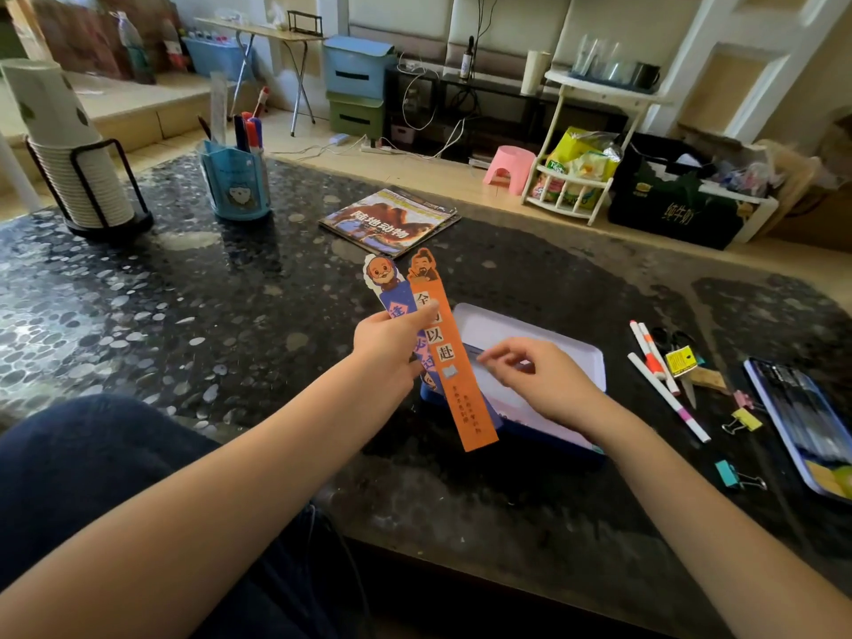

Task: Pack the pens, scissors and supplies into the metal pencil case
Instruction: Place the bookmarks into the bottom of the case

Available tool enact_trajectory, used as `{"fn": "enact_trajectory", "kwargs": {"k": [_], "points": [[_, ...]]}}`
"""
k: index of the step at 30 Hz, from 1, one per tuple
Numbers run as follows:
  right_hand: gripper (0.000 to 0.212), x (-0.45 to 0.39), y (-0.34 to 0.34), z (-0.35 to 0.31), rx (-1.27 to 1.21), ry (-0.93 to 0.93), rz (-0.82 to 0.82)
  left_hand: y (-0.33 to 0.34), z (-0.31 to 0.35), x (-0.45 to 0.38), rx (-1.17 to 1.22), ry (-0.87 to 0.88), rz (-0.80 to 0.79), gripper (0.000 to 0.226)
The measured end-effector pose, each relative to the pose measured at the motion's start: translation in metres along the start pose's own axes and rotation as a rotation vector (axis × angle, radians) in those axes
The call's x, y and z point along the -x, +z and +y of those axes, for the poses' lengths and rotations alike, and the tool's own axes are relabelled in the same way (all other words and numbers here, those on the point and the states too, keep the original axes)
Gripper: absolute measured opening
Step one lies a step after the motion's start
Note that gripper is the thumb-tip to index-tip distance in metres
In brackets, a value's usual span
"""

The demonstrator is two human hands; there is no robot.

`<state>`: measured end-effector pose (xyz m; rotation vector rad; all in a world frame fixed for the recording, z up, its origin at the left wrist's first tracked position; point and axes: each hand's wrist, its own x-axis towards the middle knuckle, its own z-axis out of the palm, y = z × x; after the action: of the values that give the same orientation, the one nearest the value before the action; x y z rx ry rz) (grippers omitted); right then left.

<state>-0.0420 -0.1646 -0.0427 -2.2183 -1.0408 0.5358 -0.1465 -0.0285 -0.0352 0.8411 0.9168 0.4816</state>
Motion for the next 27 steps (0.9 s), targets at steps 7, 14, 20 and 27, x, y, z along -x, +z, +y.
{"fn": "enact_trajectory", "kwargs": {"k": [7, 14, 20, 27], "points": [[0.025, 0.009, 0.015, -0.032, -0.389, 0.051, 0.003, 0.003, -0.002, 0.005, -0.043, -0.066, -0.092, 0.025], [0.014, 0.000, 0.009, -0.022, -0.480, 0.180, 0.121, 0.011, 0.002, 0.013, -0.149, 0.016, -0.135, 0.019], [0.003, -0.011, -0.029, -0.010, -0.347, 0.114, 0.244, 0.004, 0.009, 0.008, -0.144, 0.226, 0.025, 0.014], [0.002, -0.010, -0.034, 0.009, 0.039, 0.152, 0.005, -0.003, 0.017, 0.002, -0.125, 0.429, 0.158, 0.015]]}}
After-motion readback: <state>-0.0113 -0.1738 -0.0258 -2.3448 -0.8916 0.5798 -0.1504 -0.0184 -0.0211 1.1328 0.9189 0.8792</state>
